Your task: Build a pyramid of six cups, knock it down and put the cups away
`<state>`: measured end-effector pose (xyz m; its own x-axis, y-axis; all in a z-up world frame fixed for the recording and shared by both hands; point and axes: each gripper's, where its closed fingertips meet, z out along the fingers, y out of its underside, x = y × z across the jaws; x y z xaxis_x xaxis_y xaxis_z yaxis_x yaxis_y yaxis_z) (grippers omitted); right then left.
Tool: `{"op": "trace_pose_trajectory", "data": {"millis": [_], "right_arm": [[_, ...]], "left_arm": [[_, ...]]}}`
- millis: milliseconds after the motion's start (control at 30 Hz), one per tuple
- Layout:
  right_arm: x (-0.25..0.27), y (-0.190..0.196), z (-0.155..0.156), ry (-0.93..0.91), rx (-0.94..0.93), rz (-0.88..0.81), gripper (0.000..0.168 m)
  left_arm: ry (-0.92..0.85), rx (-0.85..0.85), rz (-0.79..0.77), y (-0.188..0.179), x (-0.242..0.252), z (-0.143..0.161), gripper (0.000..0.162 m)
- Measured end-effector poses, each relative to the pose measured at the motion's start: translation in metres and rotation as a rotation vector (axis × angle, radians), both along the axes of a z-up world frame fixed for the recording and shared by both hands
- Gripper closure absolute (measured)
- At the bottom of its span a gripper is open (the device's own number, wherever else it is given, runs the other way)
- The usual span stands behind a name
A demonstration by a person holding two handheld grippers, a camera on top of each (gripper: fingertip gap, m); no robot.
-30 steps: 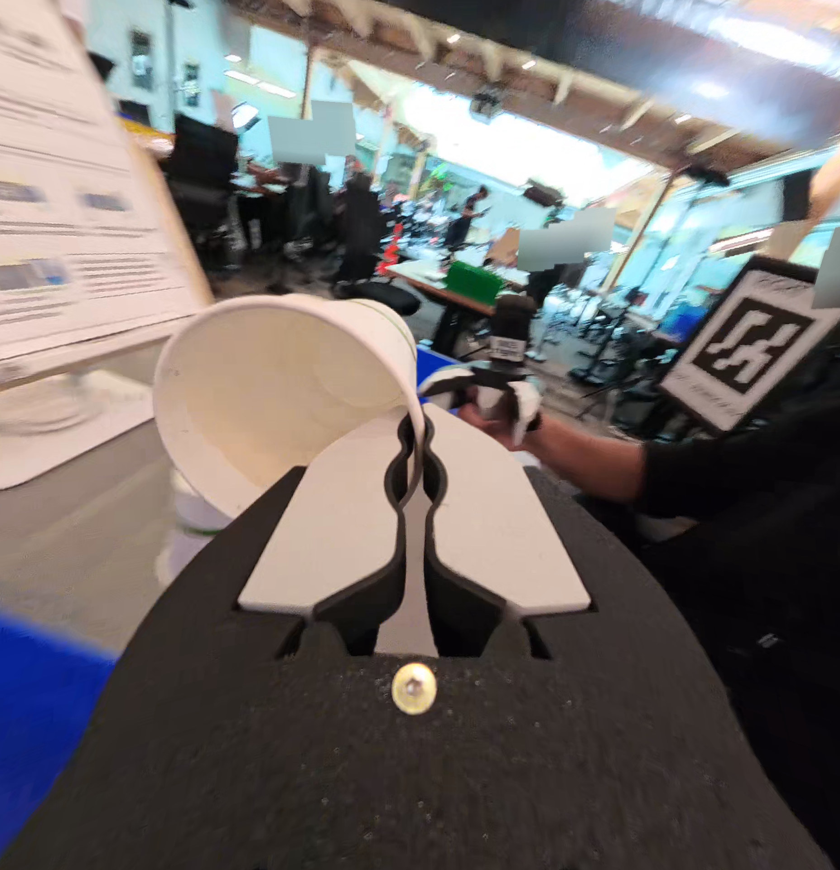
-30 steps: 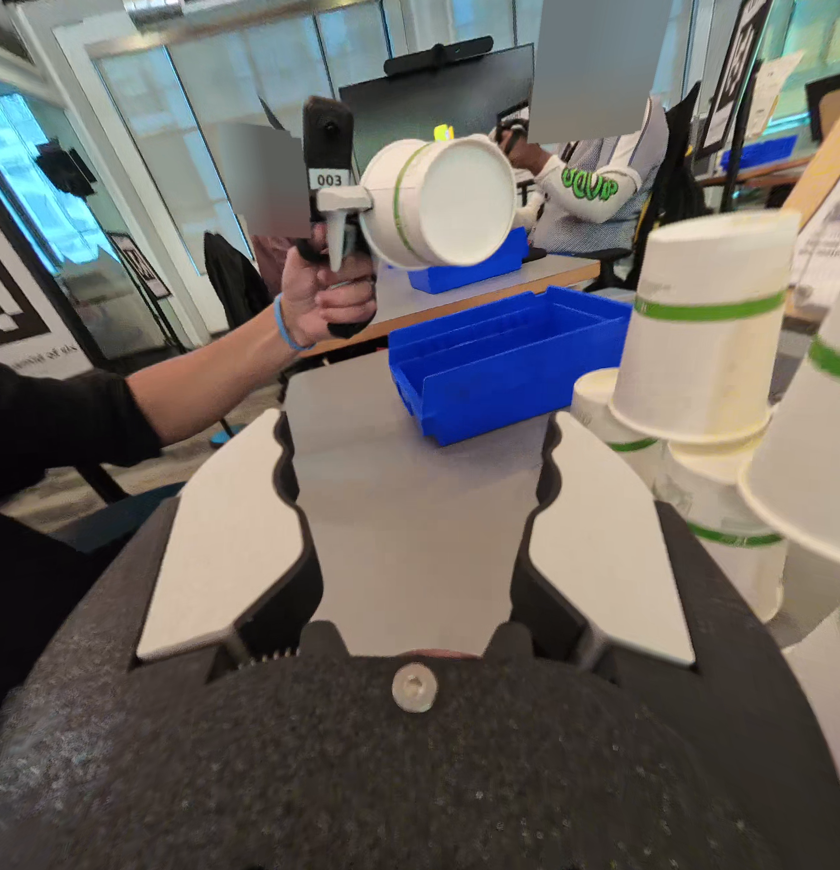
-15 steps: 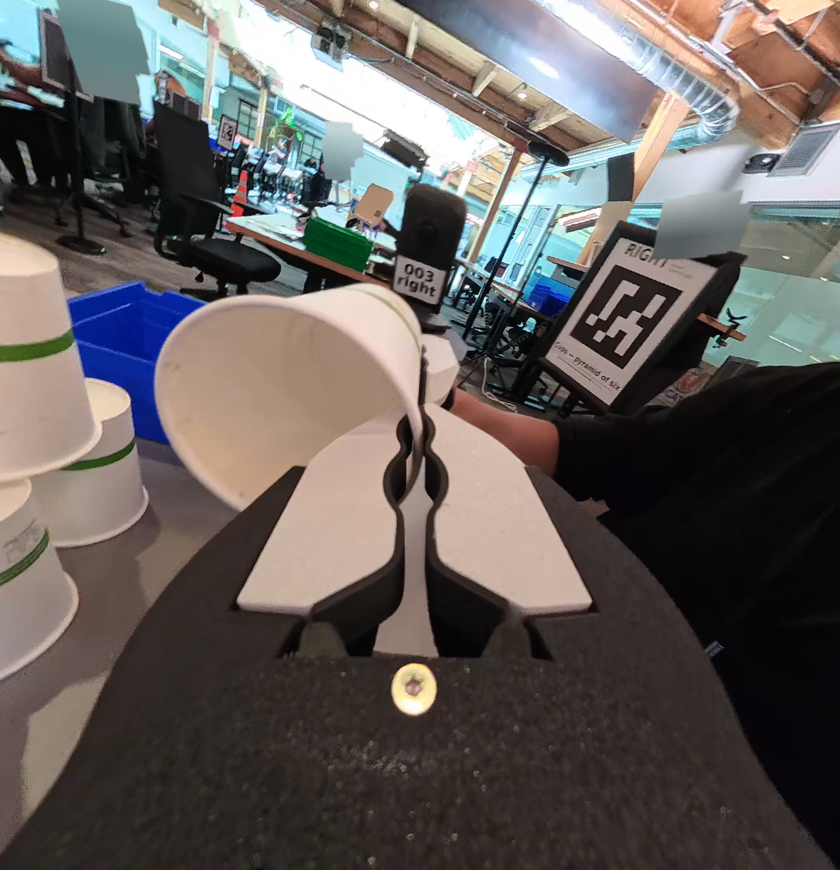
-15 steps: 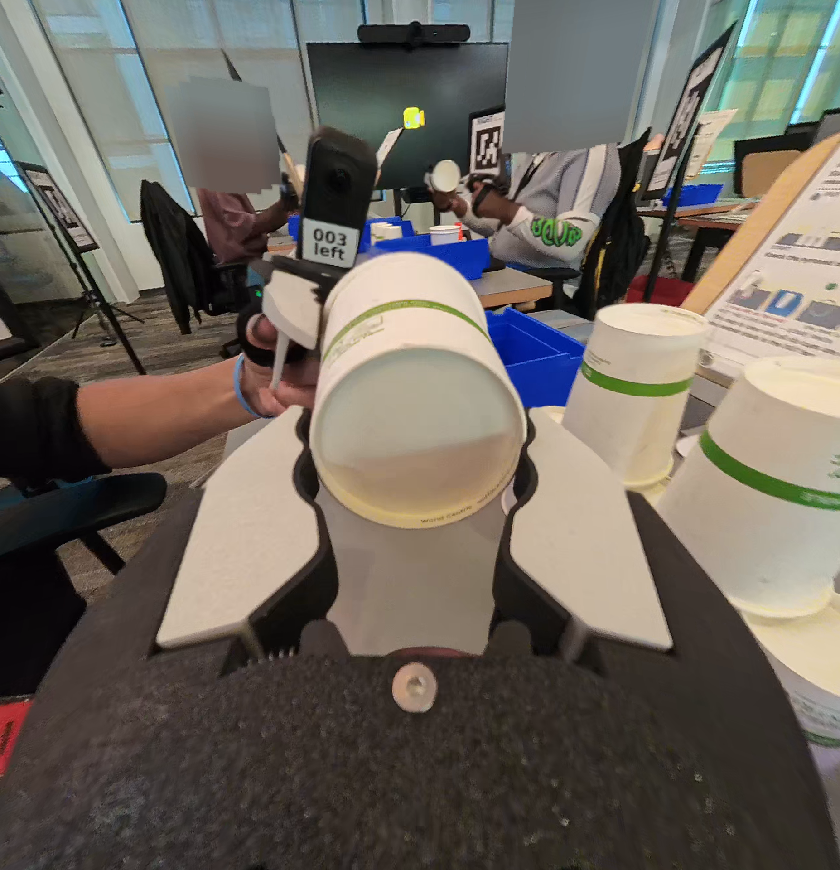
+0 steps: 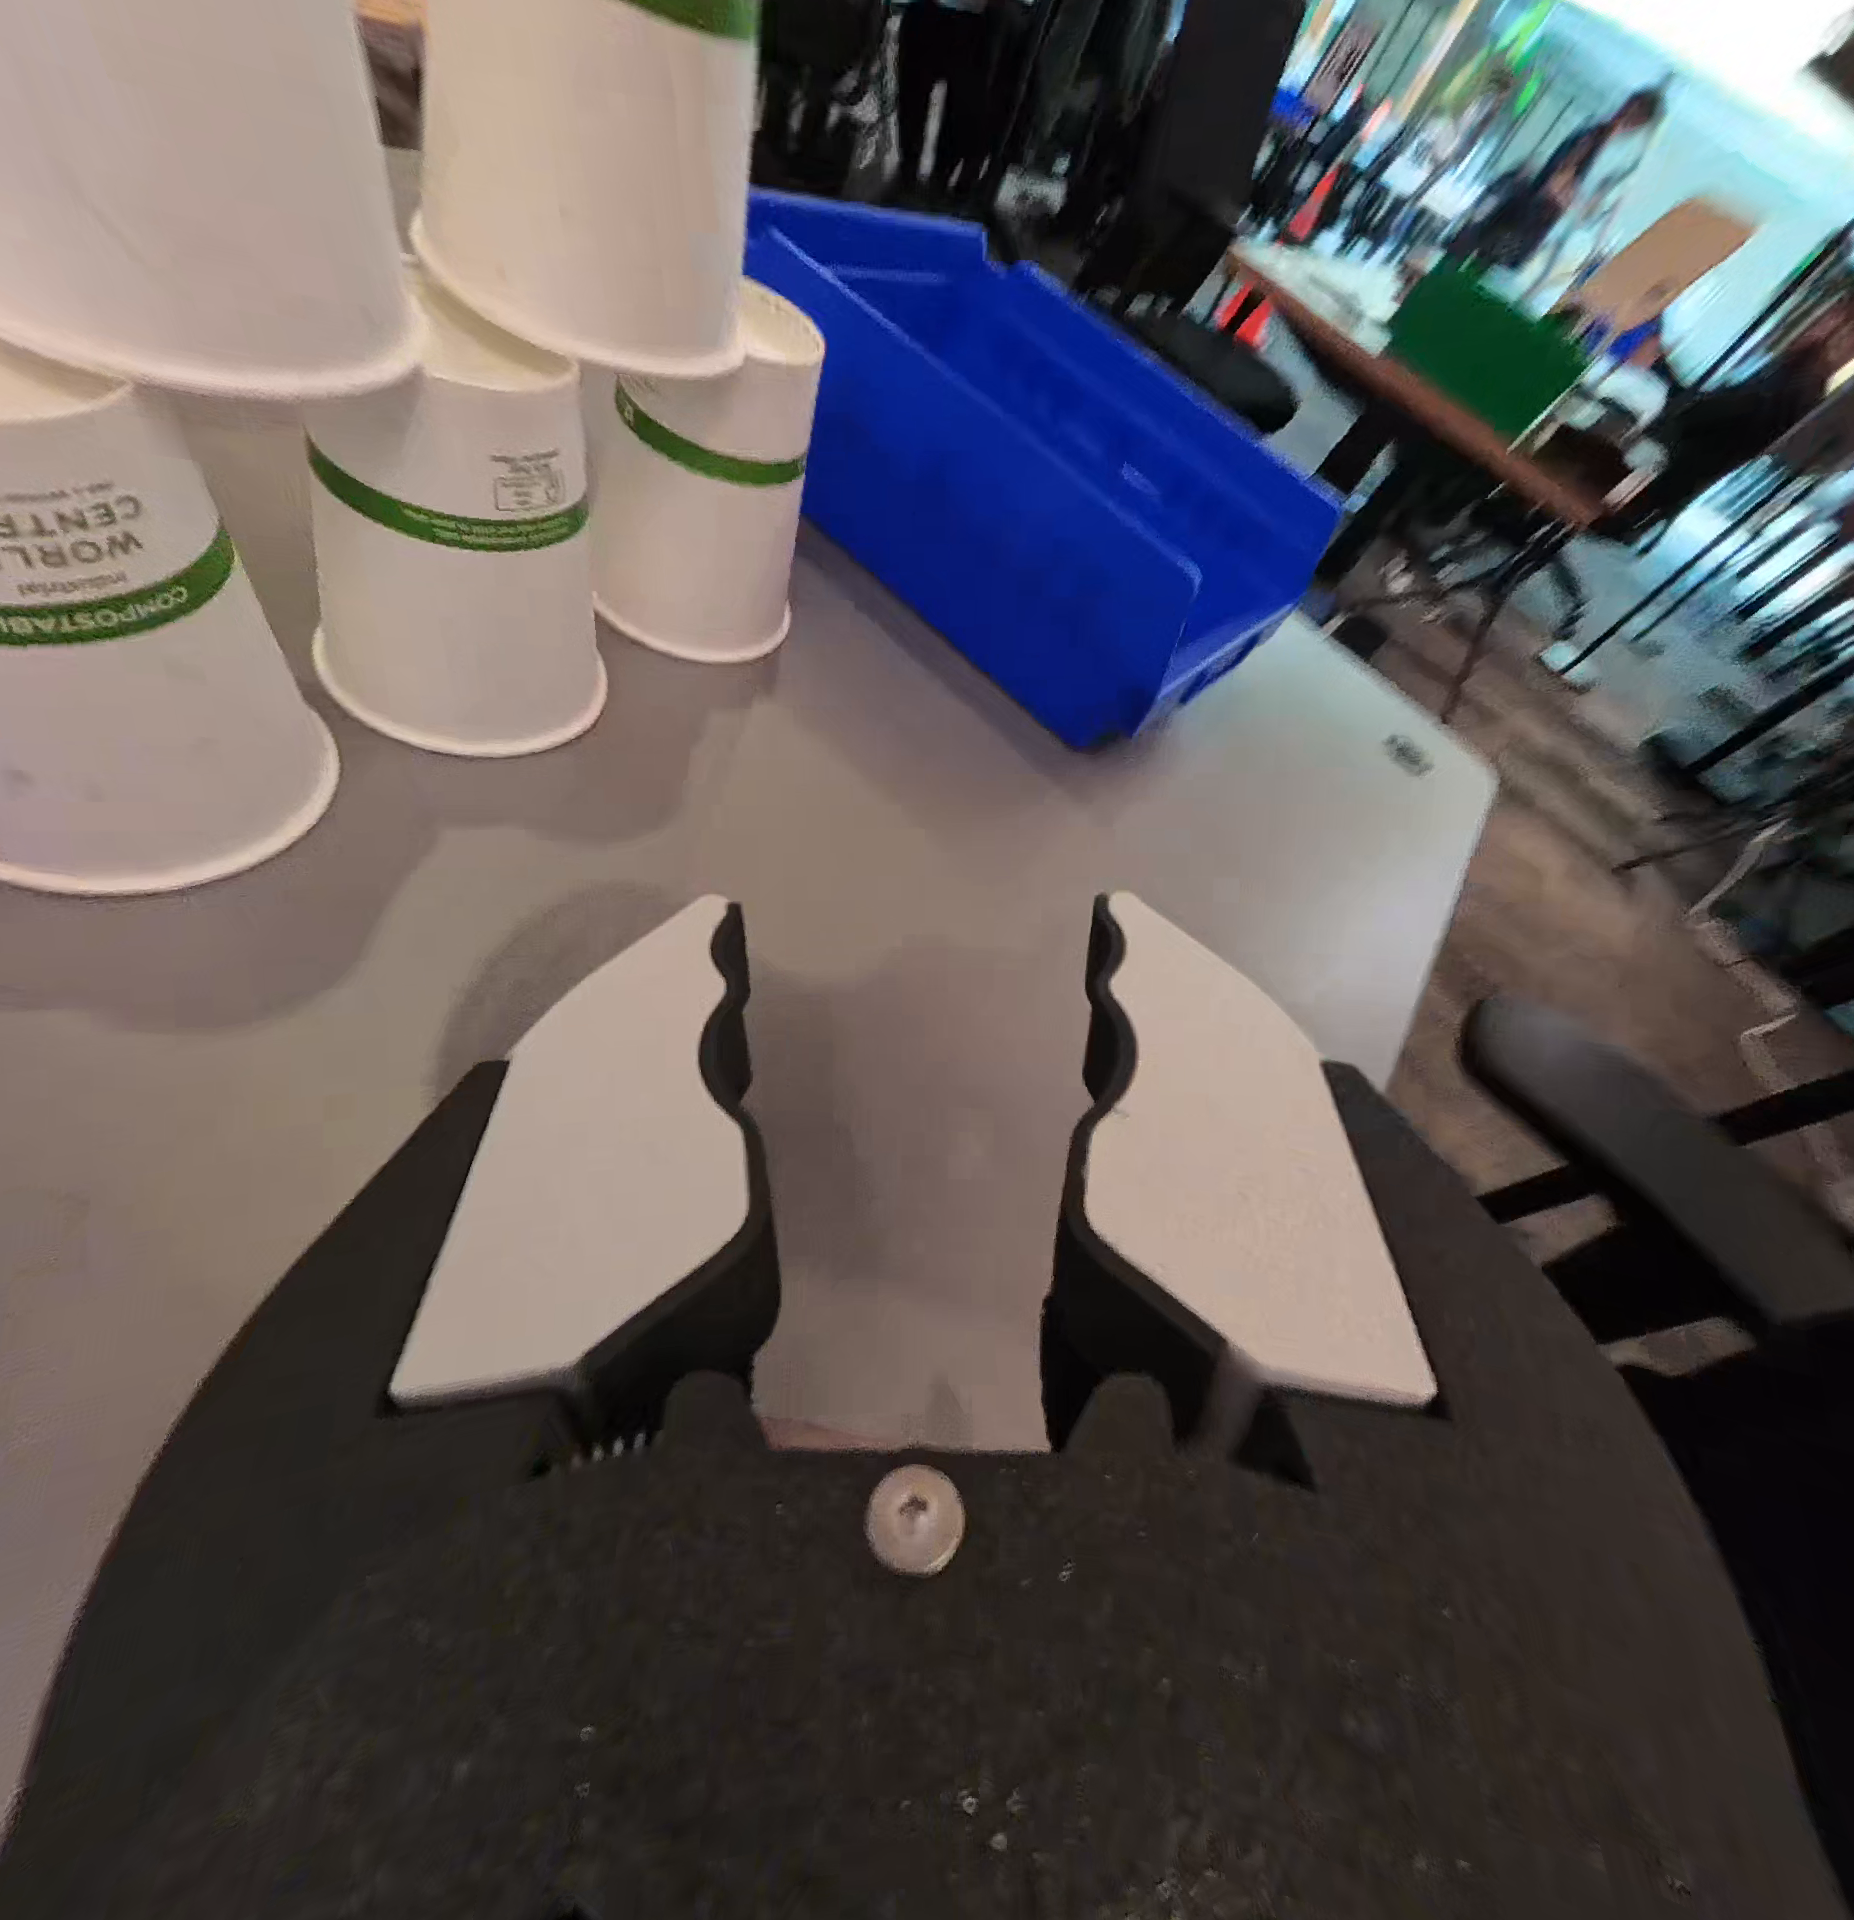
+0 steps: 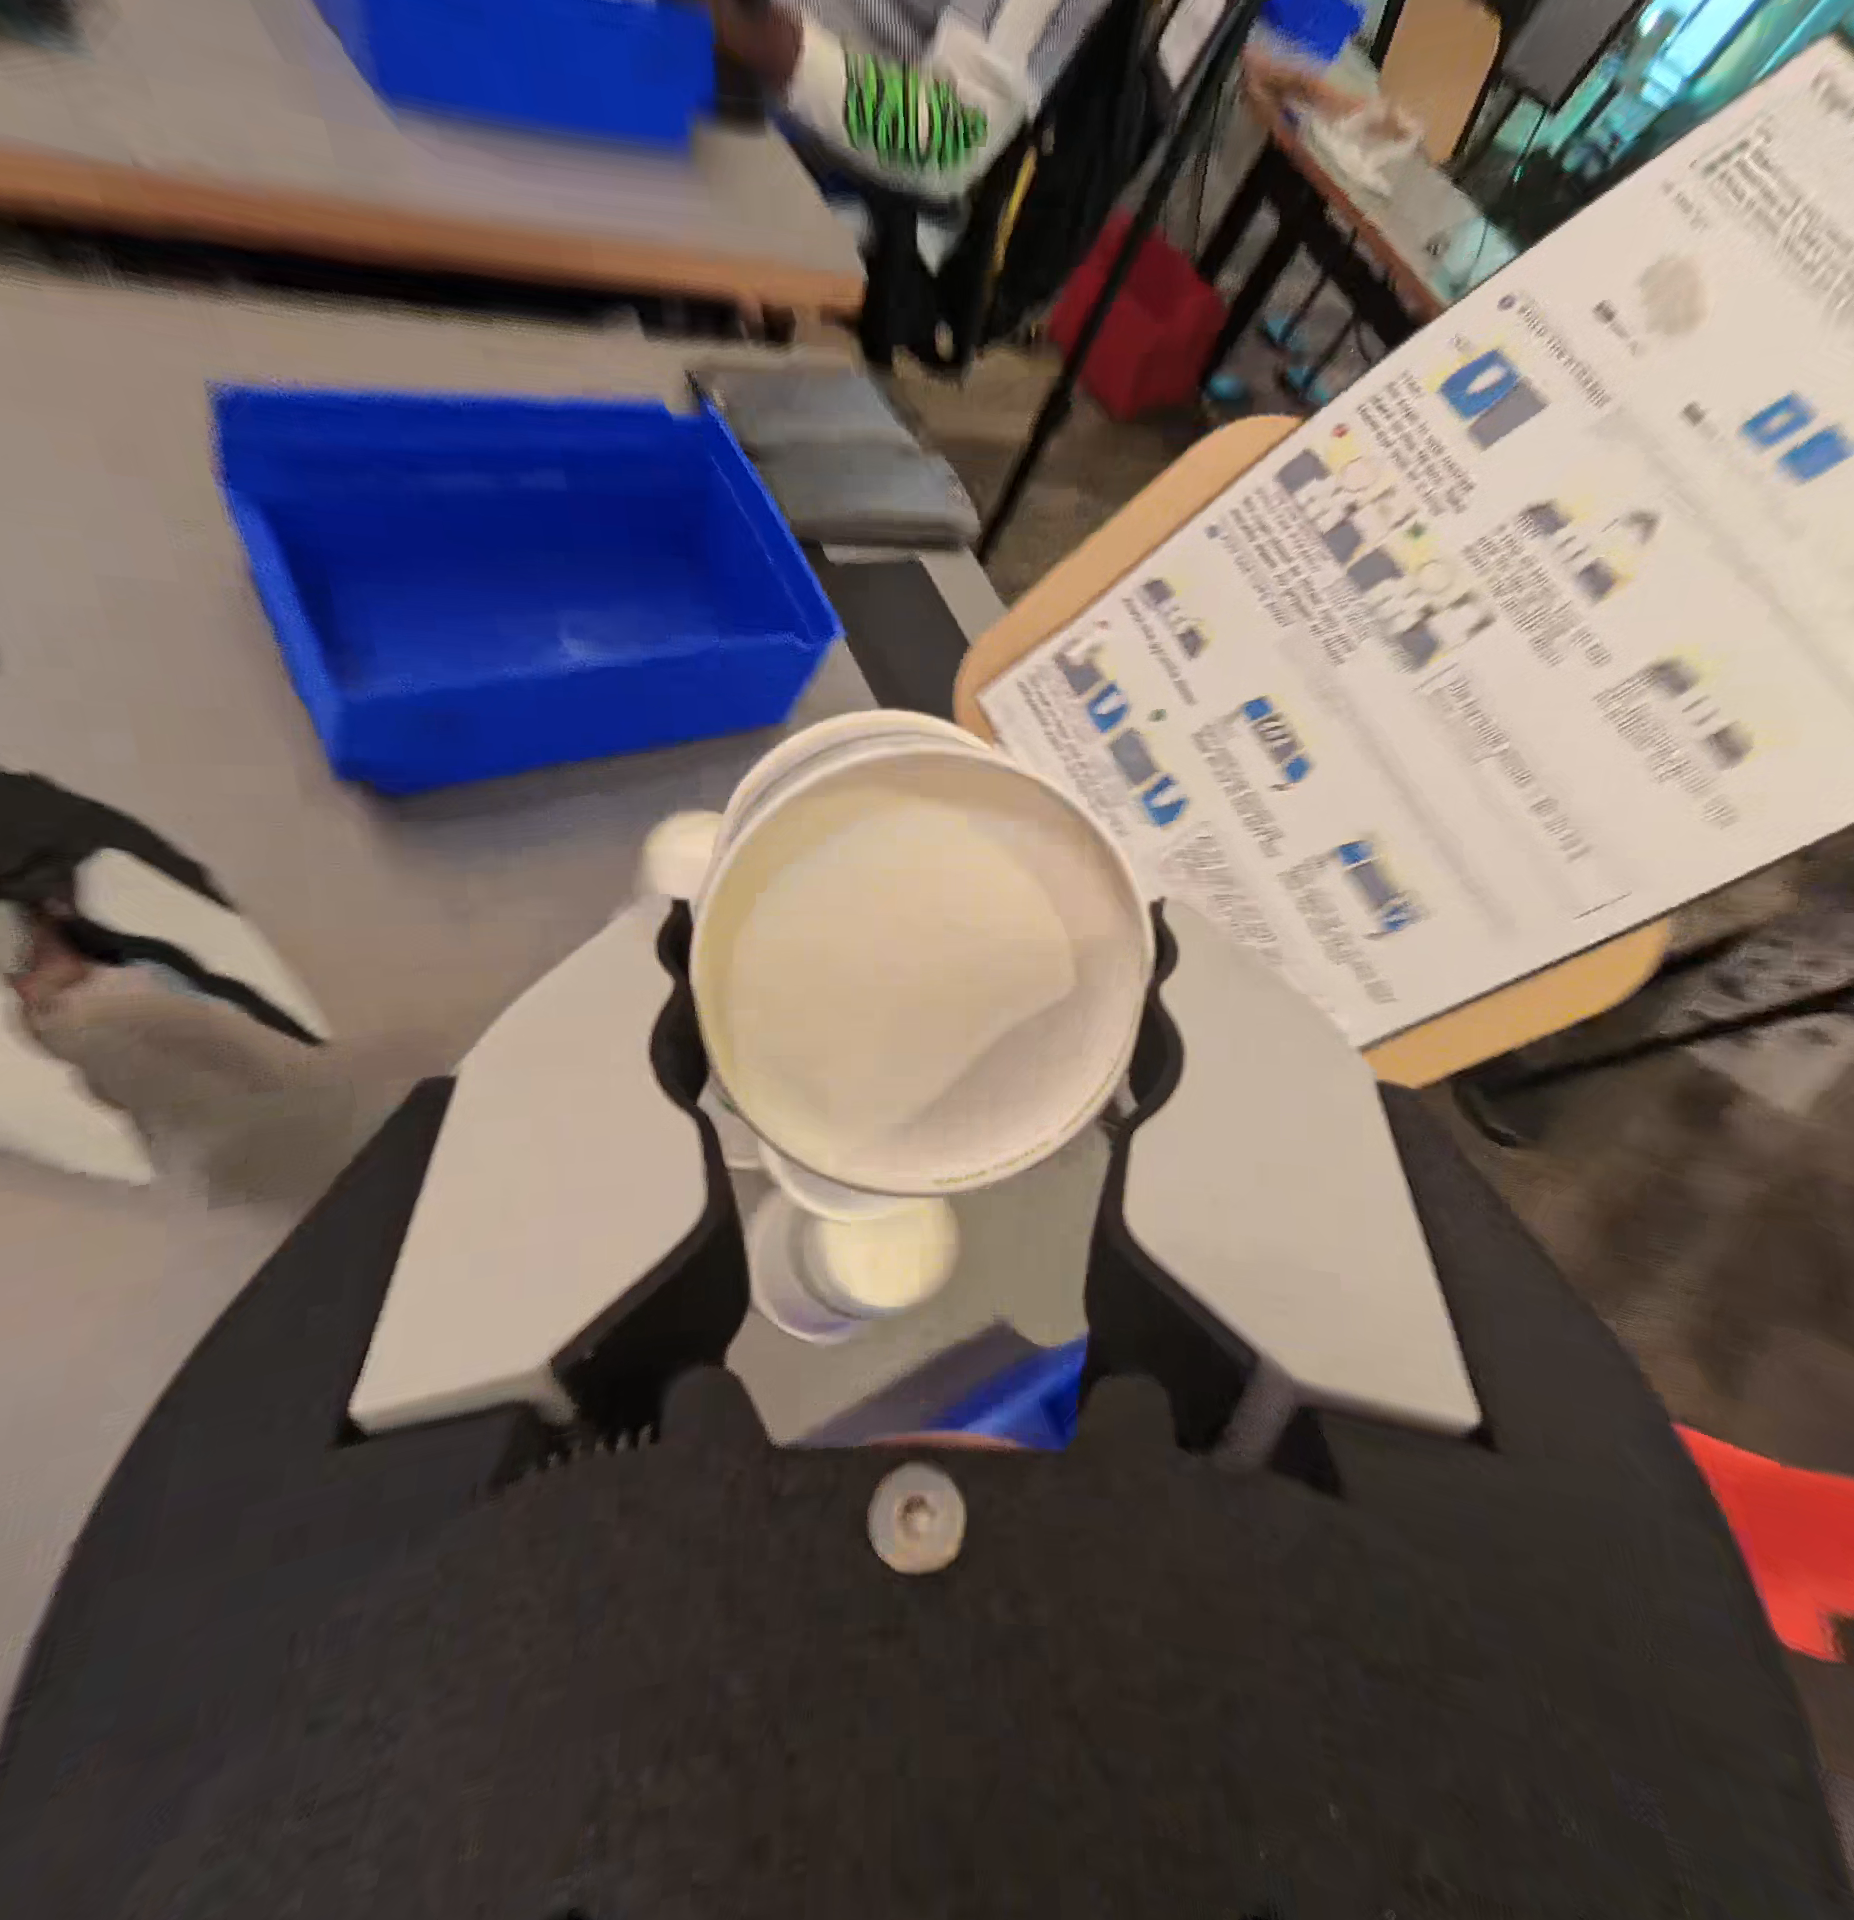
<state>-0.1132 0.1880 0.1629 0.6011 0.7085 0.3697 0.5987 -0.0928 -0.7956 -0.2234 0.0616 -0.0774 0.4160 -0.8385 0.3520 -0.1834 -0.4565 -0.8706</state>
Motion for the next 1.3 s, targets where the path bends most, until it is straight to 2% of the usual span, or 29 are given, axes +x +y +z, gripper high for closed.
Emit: {"op": "trace_pose_trajectory", "data": {"millis": [100,167,267,400,600,1033,1067,1100,1167,1300], "right_arm": [[-0.012,0.032,0.026,-0.196,-0.074,0.0,0.088],[-0.021,0.048,0.027,-0.272,-0.164,0.009,0.088],[-0.025,0.068,0.01,-0.374,-0.308,-0.004,0.088],[-0.027,0.079,-0.026,-0.394,-0.472,-0.001,0.088],[-0.022,0.08,-0.062,-0.403,-0.583,-0.003,0.087],[-0.021,0.082,-0.071,-0.358,-0.562,0.014,0.087],[-0.02,0.082,-0.071,-0.36,-0.555,0.014,0.086],[-0.019,0.084,-0.068,-0.359,-0.531,0.005,0.071],[-0.021,0.083,-0.051,-0.326,-0.457,0.012,0.066],[-0.03,0.057,0.016,-0.168,-0.167,0.045,0.068]], "left_arm": [[0.116,0.142,0.092,0.002,0.001,-0.005,0.094],[0.177,0.207,0.188,0.009,-0.007,-0.006,0.092],[0.217,0.221,0.205,0.008,-0.013,-0.012,0.089],[0.215,0.208,0.202,0.008,-0.021,-0.016,0.09],[0.224,0.201,0.182,0.007,-0.02,-0.019,0.089],[0.247,0.178,0.151,0.003,-0.014,-0.029,0.088],[0.247,0.176,0.148,0.002,-0.014,-0.03,0.088],[0.249,0.171,0.145,0.002,-0.014,-0.031,0.088],[0.226,0.165,0.142,0.002,-0.014,-0.029,0.087],[0.149,0.148,0.161,0.004,-0.02,-0.016,0.087]]}}
